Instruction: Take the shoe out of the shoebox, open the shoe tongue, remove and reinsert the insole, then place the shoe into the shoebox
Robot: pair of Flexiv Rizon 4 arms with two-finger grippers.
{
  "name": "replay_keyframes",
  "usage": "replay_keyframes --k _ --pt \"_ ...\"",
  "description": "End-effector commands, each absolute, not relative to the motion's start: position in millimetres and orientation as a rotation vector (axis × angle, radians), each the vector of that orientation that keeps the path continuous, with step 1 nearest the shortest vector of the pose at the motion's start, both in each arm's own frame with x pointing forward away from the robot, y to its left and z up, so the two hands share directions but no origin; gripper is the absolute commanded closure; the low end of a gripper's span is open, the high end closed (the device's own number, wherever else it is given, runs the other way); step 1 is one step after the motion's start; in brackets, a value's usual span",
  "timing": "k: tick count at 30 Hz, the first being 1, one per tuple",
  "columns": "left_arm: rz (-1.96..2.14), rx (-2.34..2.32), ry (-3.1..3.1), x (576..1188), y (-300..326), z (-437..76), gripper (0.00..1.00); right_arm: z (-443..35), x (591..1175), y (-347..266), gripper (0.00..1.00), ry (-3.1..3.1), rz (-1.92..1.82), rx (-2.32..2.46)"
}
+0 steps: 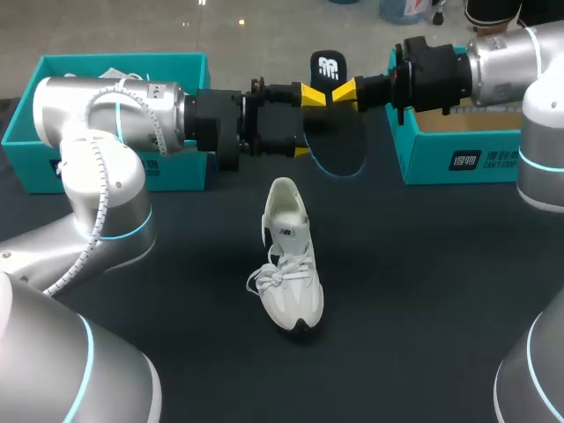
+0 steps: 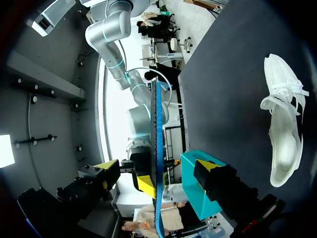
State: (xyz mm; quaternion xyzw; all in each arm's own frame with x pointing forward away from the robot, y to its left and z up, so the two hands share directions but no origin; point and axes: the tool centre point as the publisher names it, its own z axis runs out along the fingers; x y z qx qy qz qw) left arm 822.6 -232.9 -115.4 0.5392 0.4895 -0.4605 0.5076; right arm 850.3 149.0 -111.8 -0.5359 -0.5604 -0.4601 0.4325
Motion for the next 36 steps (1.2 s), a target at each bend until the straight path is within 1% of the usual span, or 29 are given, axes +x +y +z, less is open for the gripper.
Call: replay_keyframes --k 1,2,3,5,6,7,9,11,15,17,18,19,27,28,29,30,36 --pt "-1.103 1.296 1.178 824.3 -236.1 -115.8 0.04 -114.6 853.4 158.1 1.0 -1.4 -1.136 -1.333" --pt "-1.102 1.295 1.179 824.4 -236.2 -116.0 0.08 -115.0 852.9 157.9 1.0 -1.401 -1.135 -1.334" --pt "-1.103 1.291 1.179 824.5 -236.2 -116.3 0.17 -115.9 852.8 157.3 1.0 -1.401 -1.135 -1.335" --pt "-1.107 1.286 1.177 824.1 -236.0 -117.1 0.28 -116.0 852.4 155.9 1.0 -1.401 -1.137 -1.34" --pt "-1.11 1.284 1.176 823.3 -235.8 -117.6 0.46 -115.8 852.2 155.3 1.0 -1.398 -1.141 -1.345" --pt "-1.112 1.283 1.175 822.3 -235.6 -118.1 0.52 -115.7 852.2 154.4 1.0 -1.397 -1.143 -1.348" --pt "-1.124 1.279 1.17 820.1 -235.0 -118.6 0.56 -115.9 852.5 152.6 1.0 -1.394 -1.148 -1.353" --pt "-1.128 1.276 1.166 817.9 -234.1 -118.8 0.56 -116.3 852.9 151.3 1.0 -1.388 -1.152 -1.358" --pt "-1.132 1.275 1.165 815.9 -232.9 -119.5 0.64 -115.6 852.2 150.6 1.0 -1.386 -1.153 -1.361" --pt "-1.137 1.267 1.168 817.0 -233.0 -120.9 0.82 -115.0 851.6 151.4 1.0 -1.387 -1.151 -1.358" --pt "-1.137 1.266 1.168 817.4 -233.1 -121.2 0.87 -114.9 851.4 151.8 1.0 -1.387 -1.15 -1.357" --pt "-1.14 1.263 1.168 817.9 -233.5 -121.4 1.0 -114.7 851.0 152.4 1.0 -1.387 -1.151 -1.355" --pt "-1.136 1.255 1.158 820.2 -236.9 -120.3 1.0 -115.6 847.2 153.9 1.0 -1.37 -1.178 -1.344" --pt "-1.135 1.255 1.157 820.2 -237.1 -120.2 1.0 -114.4 846.0 154.5 0.98 -1.362 -1.205 -1.34" --pt "-1.135 1.254 1.156 820.1 -237.2 -120.3 1.0 -113.0 845.6 154.5 0.52 -1.362 -1.223 -1.336" --pt "-1.134 1.254 1.156 819.8 -237.3 -120.3 1.0 -111.3 845.4 153.9 0.0 -1.359 -1.245 -1.331" --pt "-1.135 1.256 1.163 817.7 -230.3 -120.9 1.0 -104.8 834.1 138.4 0.0 -1.353 -1.308 -1.301"
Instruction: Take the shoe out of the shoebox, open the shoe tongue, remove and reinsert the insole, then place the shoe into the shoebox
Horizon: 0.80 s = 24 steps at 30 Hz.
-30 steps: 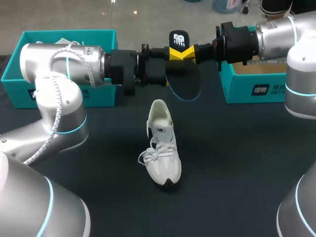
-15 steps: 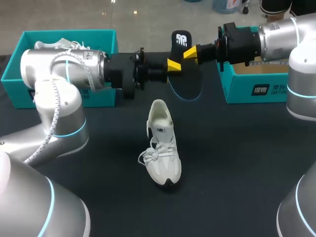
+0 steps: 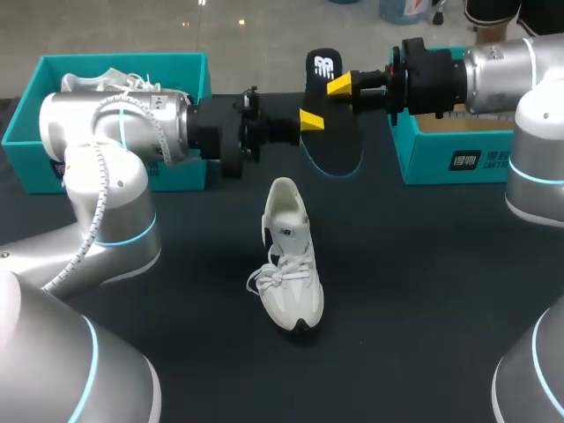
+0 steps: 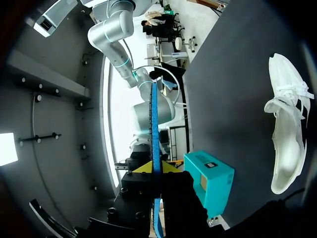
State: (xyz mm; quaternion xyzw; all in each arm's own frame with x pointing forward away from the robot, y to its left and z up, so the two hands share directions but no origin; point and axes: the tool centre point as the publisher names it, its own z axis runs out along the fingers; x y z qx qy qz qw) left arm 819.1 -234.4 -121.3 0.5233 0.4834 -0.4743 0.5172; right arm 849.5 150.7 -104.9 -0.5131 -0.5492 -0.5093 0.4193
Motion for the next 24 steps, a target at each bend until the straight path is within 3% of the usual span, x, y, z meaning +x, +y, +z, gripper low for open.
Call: replay_keyframes --k 1,15,24 --pt "-1.134 1.256 1.164 817.6 -228.3 -120.7 1.0 -104.4 831.2 134.2 0.0 -1.355 -1.308 -1.298" --pt "-1.121 1.246 1.191 817.8 -208.7 -121.2 1.0 -104.3 799.5 72.6 0.0 -1.371 -1.307 -1.282" --pt "-1.133 1.241 1.191 820.1 -207.4 -121.2 1.0 -107.3 795.7 67.2 0.0 -1.37 -1.313 -1.315"
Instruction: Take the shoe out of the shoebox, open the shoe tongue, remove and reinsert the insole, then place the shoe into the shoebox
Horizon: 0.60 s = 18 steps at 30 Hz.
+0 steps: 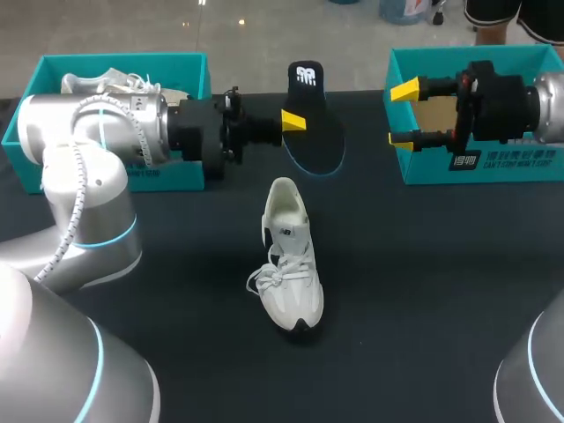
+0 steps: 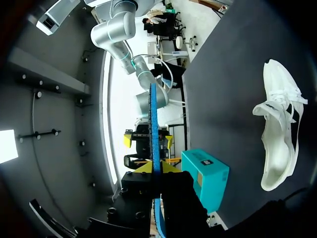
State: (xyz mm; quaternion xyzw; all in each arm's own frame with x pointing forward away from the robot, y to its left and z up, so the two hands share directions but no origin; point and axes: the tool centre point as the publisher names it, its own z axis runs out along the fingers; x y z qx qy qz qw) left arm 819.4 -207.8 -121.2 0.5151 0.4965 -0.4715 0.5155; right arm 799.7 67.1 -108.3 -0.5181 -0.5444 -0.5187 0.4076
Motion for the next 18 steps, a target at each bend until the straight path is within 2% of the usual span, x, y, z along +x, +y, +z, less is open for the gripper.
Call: replay_keyframes --k 1,12,18 --pt "-1.133 1.241 1.191 820.1 -207.4 -121.2 1.0 -107.3 795.7 67.2 0.0 -1.37 -1.313 -1.315" --pt "-1.133 1.241 1.191 820.1 -207.4 -121.2 1.0 -107.3 795.7 67.2 0.0 -1.37 -1.313 -1.315" --pt "-1.462 0.976 1.586 810.9 -206.0 -121.7 1.0 -107.3 795.7 67.2 0.0 -1.37 -1.313 -1.315"
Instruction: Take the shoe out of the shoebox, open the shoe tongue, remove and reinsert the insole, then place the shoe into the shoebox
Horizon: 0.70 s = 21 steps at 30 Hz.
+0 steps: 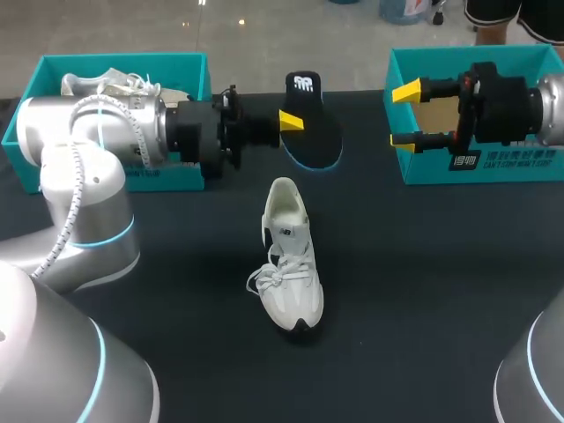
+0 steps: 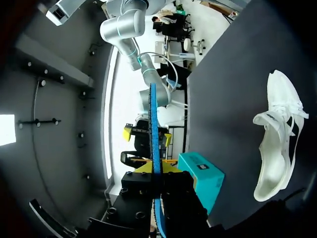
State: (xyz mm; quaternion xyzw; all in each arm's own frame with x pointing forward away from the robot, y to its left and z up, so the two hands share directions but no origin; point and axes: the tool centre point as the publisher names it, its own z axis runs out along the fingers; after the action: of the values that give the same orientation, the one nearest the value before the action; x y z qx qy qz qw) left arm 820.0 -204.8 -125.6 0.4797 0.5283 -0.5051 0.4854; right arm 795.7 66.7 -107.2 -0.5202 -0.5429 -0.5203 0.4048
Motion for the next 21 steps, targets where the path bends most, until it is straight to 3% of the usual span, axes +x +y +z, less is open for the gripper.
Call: replay_keyframes --k 1,16,21 --pt "-1.477 0.994 1.573 808.7 -206.0 -122.1 1.0 -107.3 795.7 67.2 0.0 -1.37 -1.313 -1.315" --pt "-2.195 0.054 1.942 806.3 -202.2 -104.8 1.0 -107.3 795.7 67.2 0.0 -1.37 -1.313 -1.315" --pt "-2.225 0.036 2.003 807.0 -202.6 -104.1 1.0 -107.3 795.7 67.2 0.0 -1.37 -1.313 -1.315"
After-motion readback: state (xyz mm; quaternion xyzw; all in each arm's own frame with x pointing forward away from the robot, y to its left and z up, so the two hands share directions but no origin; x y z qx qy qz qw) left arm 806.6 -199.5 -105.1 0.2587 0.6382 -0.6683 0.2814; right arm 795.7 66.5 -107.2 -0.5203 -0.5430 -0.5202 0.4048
